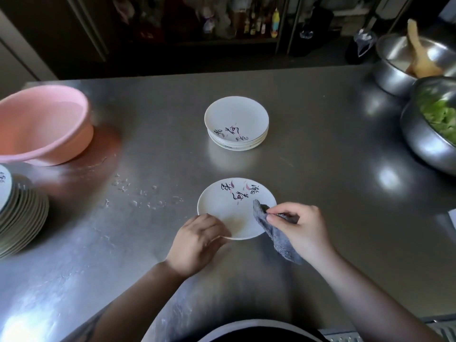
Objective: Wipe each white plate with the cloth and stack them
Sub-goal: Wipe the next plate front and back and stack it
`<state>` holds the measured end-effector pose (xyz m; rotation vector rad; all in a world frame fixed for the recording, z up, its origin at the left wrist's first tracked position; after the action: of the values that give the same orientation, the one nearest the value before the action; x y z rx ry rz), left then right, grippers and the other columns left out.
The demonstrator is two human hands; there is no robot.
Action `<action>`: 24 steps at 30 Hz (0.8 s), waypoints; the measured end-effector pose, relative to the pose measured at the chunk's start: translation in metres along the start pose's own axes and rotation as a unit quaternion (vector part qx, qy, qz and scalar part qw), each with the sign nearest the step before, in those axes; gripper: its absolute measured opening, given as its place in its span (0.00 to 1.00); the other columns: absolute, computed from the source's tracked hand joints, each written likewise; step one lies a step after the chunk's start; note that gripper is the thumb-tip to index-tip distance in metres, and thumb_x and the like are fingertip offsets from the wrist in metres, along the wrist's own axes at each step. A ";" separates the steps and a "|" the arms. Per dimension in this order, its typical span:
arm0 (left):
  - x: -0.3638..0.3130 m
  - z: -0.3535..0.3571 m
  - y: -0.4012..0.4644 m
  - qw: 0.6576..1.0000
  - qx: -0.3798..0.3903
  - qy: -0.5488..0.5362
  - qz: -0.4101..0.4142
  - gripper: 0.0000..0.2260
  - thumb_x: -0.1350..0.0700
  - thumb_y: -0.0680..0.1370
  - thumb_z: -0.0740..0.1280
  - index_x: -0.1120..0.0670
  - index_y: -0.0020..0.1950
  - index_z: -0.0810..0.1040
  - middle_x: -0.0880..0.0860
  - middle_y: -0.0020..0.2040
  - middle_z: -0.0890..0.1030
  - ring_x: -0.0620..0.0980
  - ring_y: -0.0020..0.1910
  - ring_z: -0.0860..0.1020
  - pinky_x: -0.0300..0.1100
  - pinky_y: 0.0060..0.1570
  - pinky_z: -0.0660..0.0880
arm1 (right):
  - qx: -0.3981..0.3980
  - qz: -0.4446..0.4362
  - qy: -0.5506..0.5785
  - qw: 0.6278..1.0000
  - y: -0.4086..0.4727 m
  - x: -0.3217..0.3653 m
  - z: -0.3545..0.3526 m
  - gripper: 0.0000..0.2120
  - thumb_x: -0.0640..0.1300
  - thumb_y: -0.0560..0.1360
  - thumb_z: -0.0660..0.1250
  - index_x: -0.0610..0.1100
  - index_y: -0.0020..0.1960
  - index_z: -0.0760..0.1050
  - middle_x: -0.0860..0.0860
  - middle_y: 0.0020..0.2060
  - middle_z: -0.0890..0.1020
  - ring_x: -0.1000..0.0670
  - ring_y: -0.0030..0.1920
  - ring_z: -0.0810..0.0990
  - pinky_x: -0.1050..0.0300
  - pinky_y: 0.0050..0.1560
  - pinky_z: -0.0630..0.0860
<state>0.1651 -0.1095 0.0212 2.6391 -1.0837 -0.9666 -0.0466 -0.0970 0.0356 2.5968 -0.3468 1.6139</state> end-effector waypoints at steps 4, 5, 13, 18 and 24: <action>0.000 -0.032 0.026 0.994 -0.085 -0.041 -0.052 0.08 0.53 0.78 0.66 0.56 0.44 0.80 0.47 0.43 0.80 0.49 0.43 0.80 0.46 0.43 0.76 | -0.025 -0.050 0.046 0.997 0.012 0.040 -0.011 0.15 0.33 0.67 0.75 0.53 0.37 0.82 0.59 0.35 0.84 0.60 0.37 0.82 0.70 0.41 0.73; 0.002 -0.039 0.032 0.990 -0.098 -0.055 -0.080 0.09 0.51 0.78 0.66 0.56 0.44 0.79 0.46 0.43 0.79 0.47 0.43 0.79 0.42 0.45 0.75 | -0.026 -0.060 0.058 0.996 0.015 0.051 -0.013 0.14 0.33 0.67 0.75 0.52 0.37 0.82 0.58 0.35 0.84 0.60 0.37 0.82 0.71 0.41 0.73; 0.011 -0.100 0.056 0.869 -0.222 -0.327 -0.300 0.06 0.50 0.73 0.68 0.52 0.41 0.79 0.45 0.36 0.81 0.41 0.35 0.77 0.31 0.35 0.71 | -0.055 -0.155 0.116 0.980 0.033 0.133 -0.031 0.10 0.31 0.68 0.74 0.46 0.39 0.84 0.55 0.38 0.84 0.58 0.41 0.82 0.72 0.43 0.72; -0.002 -0.134 0.074 0.752 -0.294 -0.493 -0.324 0.06 0.54 0.74 0.70 0.57 0.44 0.81 0.51 0.35 0.81 0.45 0.31 0.75 0.33 0.28 0.71 | -0.134 -0.259 0.071 0.954 0.039 0.185 -0.038 0.10 0.34 0.70 0.74 0.47 0.46 0.84 0.57 0.43 0.82 0.56 0.47 0.80 0.70 0.48 0.72; -0.018 -0.136 0.083 0.674 -0.319 -0.582 -0.326 0.08 0.52 0.75 0.67 0.54 0.45 0.84 0.51 0.40 0.83 0.45 0.36 0.79 0.36 0.33 0.74 | -0.188 -0.319 -0.011 0.929 0.034 0.202 -0.026 0.11 0.34 0.71 0.73 0.43 0.52 0.83 0.53 0.48 0.80 0.56 0.49 0.79 0.66 0.53 0.73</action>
<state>0.1892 -0.1744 0.1656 1.5583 0.3365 -2.6853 0.0084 -0.1573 0.2250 2.1173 0.1692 1.1528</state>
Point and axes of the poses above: each hand's wrist, its own y-axis towards the middle knuckle, its own z-axis out of the palm, x = y × z, the point moved 7 cm from there along y, towards the middle knuckle
